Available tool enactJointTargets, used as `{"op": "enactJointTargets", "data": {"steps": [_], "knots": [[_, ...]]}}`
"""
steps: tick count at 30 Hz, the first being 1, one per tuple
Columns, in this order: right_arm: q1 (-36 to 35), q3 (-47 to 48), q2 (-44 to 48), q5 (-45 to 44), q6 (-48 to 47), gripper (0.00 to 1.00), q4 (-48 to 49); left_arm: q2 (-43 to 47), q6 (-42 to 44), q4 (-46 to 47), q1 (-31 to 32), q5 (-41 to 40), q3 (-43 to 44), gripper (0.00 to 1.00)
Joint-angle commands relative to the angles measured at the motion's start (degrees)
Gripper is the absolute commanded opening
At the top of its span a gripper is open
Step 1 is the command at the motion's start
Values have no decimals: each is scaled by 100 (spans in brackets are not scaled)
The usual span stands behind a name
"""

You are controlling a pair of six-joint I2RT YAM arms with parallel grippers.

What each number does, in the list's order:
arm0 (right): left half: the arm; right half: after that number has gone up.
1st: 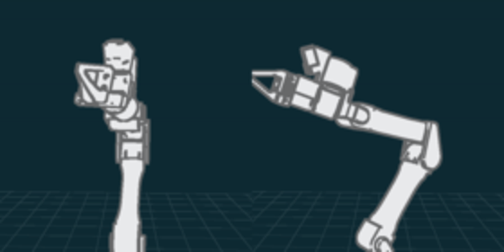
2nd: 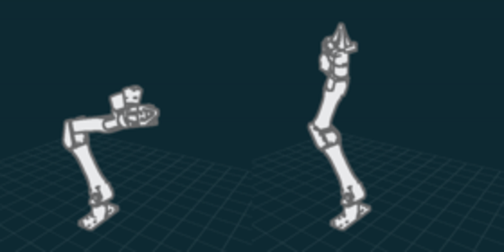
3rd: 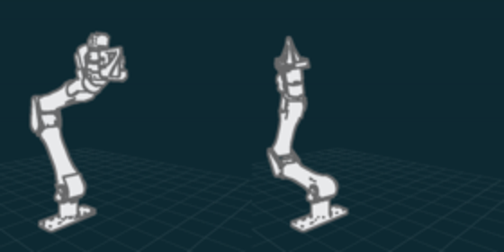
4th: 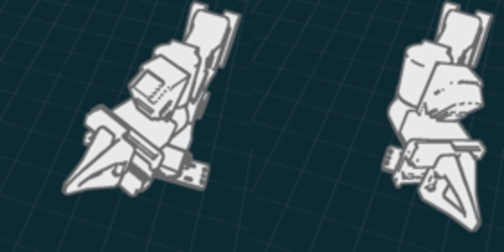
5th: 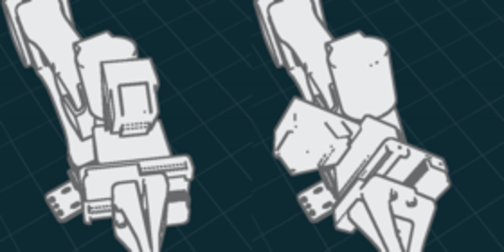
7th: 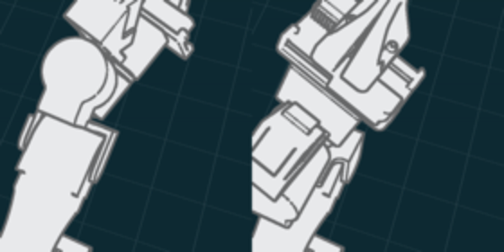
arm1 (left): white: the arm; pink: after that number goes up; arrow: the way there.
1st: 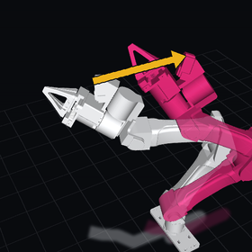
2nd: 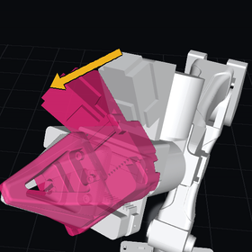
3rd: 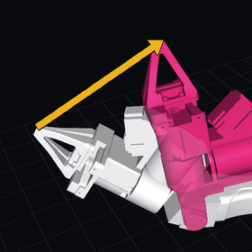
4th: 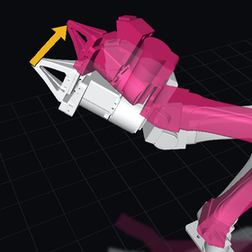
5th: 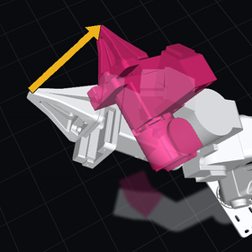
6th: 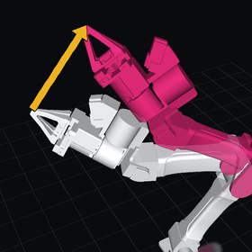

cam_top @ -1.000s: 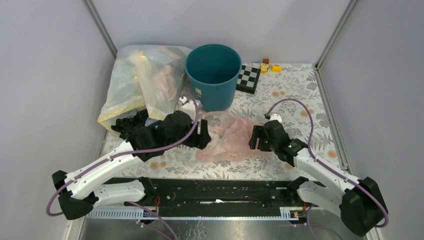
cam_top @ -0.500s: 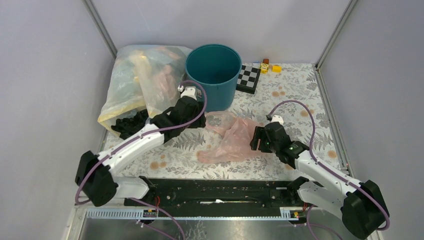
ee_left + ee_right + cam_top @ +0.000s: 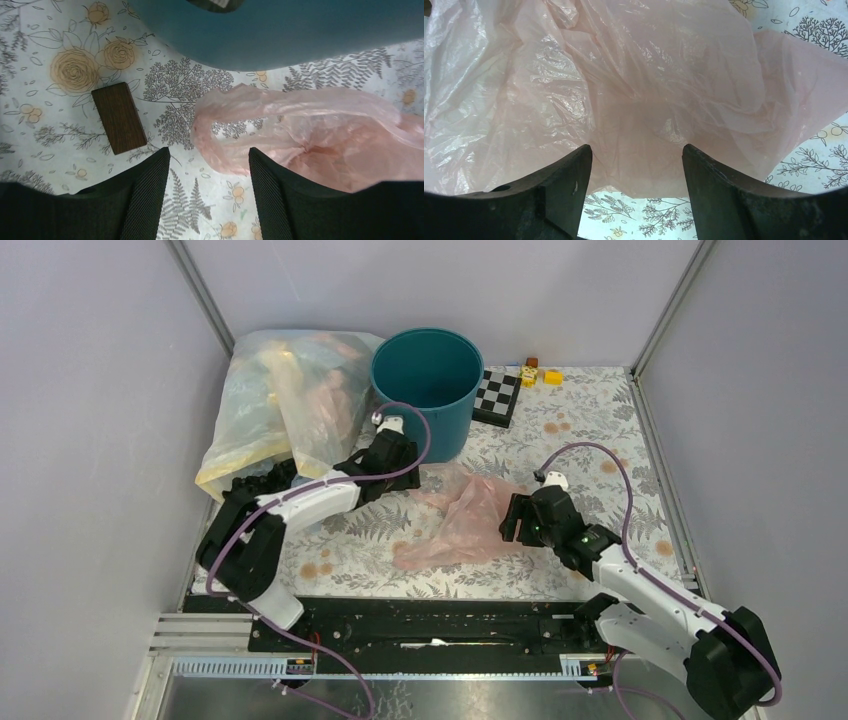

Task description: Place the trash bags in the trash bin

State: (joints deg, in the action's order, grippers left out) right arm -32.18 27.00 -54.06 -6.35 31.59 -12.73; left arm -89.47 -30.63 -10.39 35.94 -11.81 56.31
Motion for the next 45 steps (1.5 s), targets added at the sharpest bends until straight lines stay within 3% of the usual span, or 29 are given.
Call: {"op": "enactJointTargets", "data": {"steps": [1,8,10,13,14,23,32,45], "knots": [[21,-46,202,83,106,73,142,-422,-92,901,-153,216,-101,59],[20,58,485,121,154,73,-83,-888,-358,1740,-341,227,-380,46],[22,182,615,61,124,73,-251,-966,-316,1974,-377,264,-433,37],[25,510,823,-146,62,76,-549,-925,-164,2189,-378,238,-513,5],[28,612,887,-245,32,77,-630,-842,-114,2233,-370,214,-555,0],[35,1526,418,-823,-290,82,-827,899,351,3049,-170,520,-1664,0],[128,2357,109,-993,-305,83,-812,1932,1784,2563,553,957,-1190,0],[425,3161,160,-1367,-10,85,-1229,3283,2818,3481,1498,1514,-1308,0]]}}
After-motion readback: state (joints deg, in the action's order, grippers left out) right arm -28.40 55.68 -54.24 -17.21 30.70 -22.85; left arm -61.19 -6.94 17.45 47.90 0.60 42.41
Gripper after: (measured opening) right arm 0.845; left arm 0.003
